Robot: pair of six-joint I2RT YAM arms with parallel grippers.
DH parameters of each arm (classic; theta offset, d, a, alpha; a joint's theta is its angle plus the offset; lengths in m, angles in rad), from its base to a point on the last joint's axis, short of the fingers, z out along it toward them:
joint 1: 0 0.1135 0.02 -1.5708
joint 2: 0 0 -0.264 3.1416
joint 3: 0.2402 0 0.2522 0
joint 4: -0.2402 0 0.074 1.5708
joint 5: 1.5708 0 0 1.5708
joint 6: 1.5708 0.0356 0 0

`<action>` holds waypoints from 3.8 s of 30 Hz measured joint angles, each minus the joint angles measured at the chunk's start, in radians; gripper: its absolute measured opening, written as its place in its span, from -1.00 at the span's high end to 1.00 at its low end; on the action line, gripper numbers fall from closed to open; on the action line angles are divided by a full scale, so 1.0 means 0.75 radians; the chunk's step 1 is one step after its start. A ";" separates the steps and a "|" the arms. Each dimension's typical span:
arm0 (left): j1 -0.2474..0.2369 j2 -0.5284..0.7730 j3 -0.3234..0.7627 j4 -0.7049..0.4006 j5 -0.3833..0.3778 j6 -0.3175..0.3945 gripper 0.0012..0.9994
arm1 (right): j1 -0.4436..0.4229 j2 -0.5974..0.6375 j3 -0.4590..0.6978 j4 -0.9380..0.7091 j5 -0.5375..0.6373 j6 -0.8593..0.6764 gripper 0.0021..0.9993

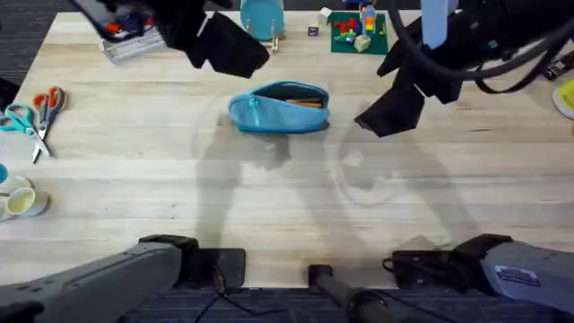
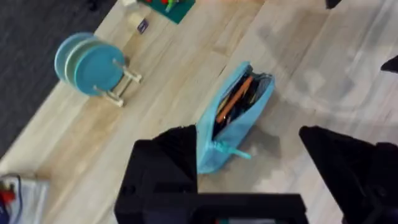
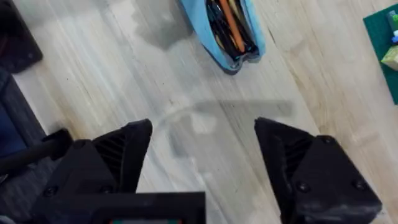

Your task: Unzip the bag, pick up the pens from the table one at a time and place them inside, then zip the bag closed.

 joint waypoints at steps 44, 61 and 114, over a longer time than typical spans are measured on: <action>0.842 -0.072 -0.486 -0.337 0.429 1.018 -0.99 | 0.000 0.000 0.000 0.000 0.000 0.000 -1.00; 0.859 -0.071 -0.519 -0.333 0.429 1.157 -0.99 | 0.000 0.000 0.000 0.000 0.000 0.000 -0.99; 0.859 -0.071 -0.519 -0.338 0.430 1.158 -0.99 | 0.039 0.000 0.000 0.145 -0.308 0.791 -1.00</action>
